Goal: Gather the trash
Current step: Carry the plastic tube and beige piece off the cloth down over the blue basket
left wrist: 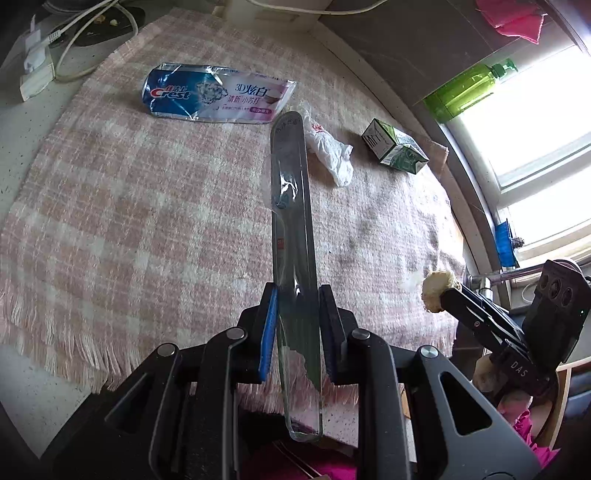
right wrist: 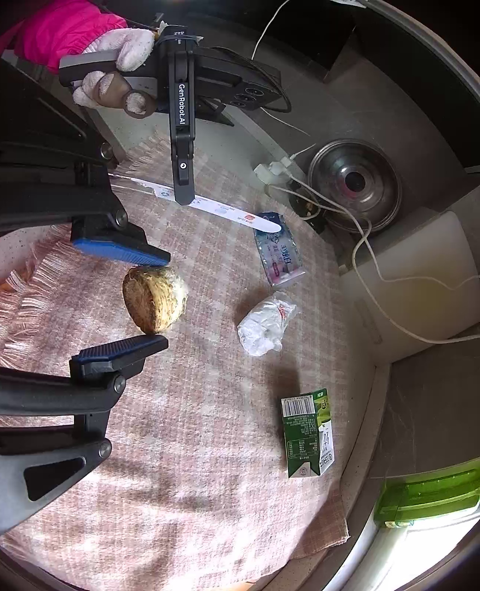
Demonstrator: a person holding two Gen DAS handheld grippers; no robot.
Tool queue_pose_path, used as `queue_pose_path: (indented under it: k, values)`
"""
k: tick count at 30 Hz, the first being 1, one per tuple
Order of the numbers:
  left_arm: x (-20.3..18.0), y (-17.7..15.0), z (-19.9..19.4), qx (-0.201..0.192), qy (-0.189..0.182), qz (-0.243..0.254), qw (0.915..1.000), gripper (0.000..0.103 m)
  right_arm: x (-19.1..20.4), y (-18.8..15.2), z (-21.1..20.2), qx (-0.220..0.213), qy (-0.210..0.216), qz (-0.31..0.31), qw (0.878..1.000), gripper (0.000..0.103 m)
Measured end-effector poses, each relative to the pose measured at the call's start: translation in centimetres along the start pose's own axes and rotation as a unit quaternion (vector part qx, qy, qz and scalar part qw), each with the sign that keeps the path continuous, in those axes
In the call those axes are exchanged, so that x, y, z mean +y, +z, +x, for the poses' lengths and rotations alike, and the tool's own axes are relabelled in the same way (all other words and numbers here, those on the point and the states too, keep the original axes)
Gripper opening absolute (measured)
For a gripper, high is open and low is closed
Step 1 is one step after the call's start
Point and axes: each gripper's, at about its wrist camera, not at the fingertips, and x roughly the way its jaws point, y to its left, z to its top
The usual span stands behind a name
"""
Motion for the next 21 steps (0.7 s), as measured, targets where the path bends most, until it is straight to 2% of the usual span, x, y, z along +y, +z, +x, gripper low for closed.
queue_pose_path:
  k: [12,21]
  values:
    - [3.2,-6.1,-3.6,0.03,-0.007,0.024,0.9992,0.021,5.3,-4.8,-1.2,0.001,-0.002,0.015,1.0,0.04]
    - [5.8,-10.8,-4.8,0.065,-0.024,0.028,0.9972,0.021,8.6,-8.9,-1.0,0.011,-0.002,0.031,0.999,0.04]
